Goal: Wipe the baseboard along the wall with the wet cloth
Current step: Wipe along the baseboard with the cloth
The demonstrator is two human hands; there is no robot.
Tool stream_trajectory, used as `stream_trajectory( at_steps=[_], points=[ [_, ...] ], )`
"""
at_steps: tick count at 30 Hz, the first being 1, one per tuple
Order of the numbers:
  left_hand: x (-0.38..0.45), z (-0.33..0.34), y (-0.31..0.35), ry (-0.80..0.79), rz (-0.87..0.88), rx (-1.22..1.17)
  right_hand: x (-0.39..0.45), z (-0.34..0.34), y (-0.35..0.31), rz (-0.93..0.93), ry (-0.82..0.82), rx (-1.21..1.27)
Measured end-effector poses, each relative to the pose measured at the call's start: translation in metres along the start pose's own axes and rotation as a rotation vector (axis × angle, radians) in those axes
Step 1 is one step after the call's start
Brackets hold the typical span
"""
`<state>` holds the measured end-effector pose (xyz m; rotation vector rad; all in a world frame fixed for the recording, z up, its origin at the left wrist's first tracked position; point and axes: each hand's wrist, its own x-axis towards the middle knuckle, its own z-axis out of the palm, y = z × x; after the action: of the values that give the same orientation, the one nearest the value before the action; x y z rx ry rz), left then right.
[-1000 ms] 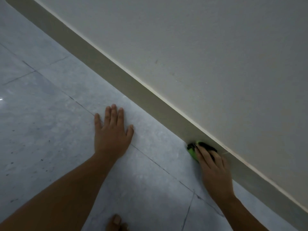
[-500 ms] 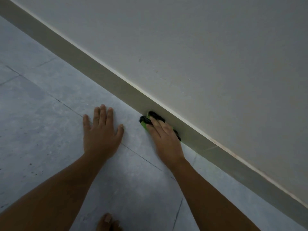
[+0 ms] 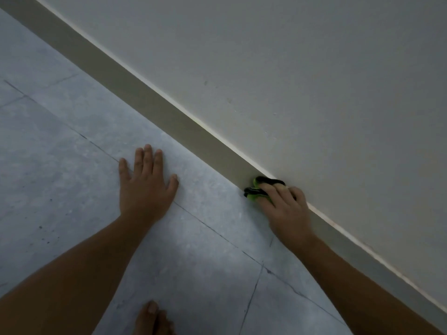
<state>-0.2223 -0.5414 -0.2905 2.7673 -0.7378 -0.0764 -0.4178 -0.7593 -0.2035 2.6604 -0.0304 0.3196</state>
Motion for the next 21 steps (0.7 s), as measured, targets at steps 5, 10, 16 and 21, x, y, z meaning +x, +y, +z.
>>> stream_trajectory(
  at_steps=[5,10,16,21],
  points=[
    [0.000,-0.003,0.000,-0.013,0.020,-0.007,0.052,0.016,-0.027,-0.082,0.071,0.018],
    [0.000,-0.001,-0.001,0.012,0.012,-0.008,-0.014,0.019,0.005,-0.174,-0.019,-0.056],
    [0.000,-0.002,0.000,-0.008,0.022,-0.019,-0.104,0.004,0.041,-0.085,-0.292,-0.140],
    [0.000,0.000,-0.001,0.009,0.021,-0.017,-0.069,0.011,0.025,-0.120,-0.362,-0.091]
  ],
)
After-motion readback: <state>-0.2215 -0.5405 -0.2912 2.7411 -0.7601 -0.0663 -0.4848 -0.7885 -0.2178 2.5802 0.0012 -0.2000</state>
